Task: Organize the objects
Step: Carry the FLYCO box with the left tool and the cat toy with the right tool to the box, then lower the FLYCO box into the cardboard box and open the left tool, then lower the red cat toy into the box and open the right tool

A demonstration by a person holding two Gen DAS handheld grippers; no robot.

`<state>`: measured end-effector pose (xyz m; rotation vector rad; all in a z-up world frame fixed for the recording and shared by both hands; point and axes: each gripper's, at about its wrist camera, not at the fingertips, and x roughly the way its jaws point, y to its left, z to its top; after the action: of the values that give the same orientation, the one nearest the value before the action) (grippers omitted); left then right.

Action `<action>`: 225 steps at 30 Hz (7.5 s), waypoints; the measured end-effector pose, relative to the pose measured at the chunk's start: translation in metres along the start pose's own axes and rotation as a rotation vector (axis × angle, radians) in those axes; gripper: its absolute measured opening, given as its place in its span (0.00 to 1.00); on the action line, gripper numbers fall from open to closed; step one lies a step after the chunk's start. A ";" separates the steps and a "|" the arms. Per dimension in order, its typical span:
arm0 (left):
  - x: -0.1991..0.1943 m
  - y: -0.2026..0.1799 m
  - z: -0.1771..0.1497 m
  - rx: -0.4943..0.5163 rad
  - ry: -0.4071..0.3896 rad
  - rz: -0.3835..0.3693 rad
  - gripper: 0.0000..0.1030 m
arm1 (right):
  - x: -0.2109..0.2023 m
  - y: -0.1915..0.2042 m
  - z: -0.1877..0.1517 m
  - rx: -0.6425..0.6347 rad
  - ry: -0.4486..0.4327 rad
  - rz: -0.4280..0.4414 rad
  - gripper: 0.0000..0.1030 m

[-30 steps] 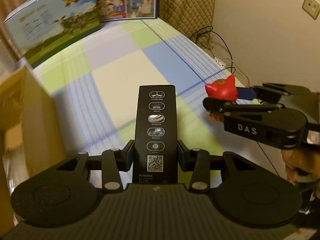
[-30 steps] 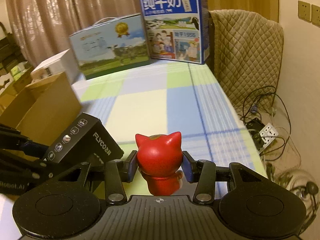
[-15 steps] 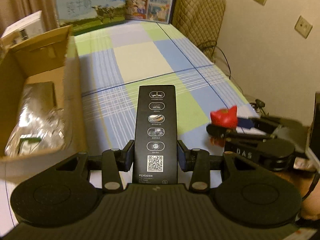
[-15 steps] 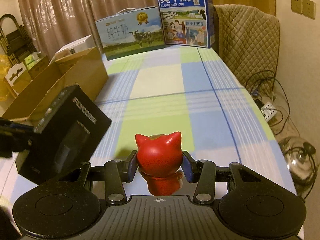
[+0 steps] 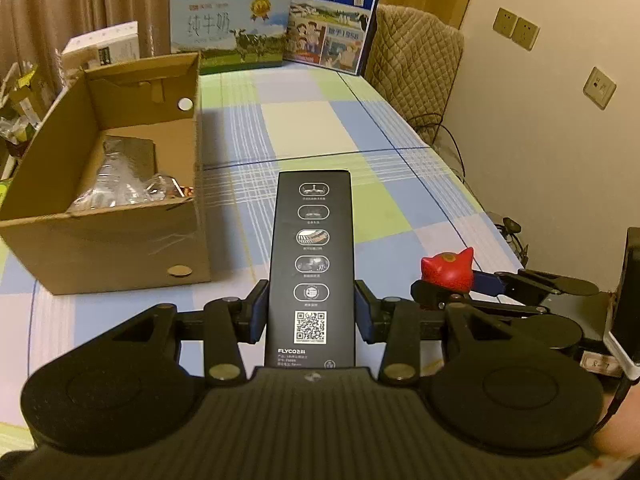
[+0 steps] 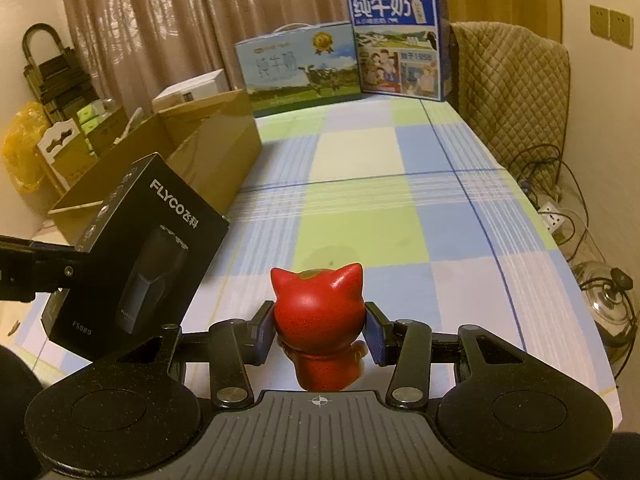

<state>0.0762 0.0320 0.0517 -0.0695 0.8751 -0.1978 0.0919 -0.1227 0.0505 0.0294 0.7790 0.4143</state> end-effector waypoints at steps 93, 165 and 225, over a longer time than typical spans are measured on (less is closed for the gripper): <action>-0.126 0.135 -0.015 -0.097 -0.180 0.245 0.37 | 0.023 0.167 0.079 -0.275 -0.088 0.192 0.42; -0.025 0.204 0.093 -0.048 -0.100 0.274 0.70 | 0.092 0.178 0.166 -0.247 -0.036 0.211 0.42; -0.037 0.200 0.055 -0.068 -0.130 0.275 0.99 | 0.072 0.147 0.139 -0.082 -0.034 0.172 0.66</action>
<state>0.1244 0.2343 0.0868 -0.0248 0.7529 0.0929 0.1813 0.0569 0.1279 0.0266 0.7278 0.6068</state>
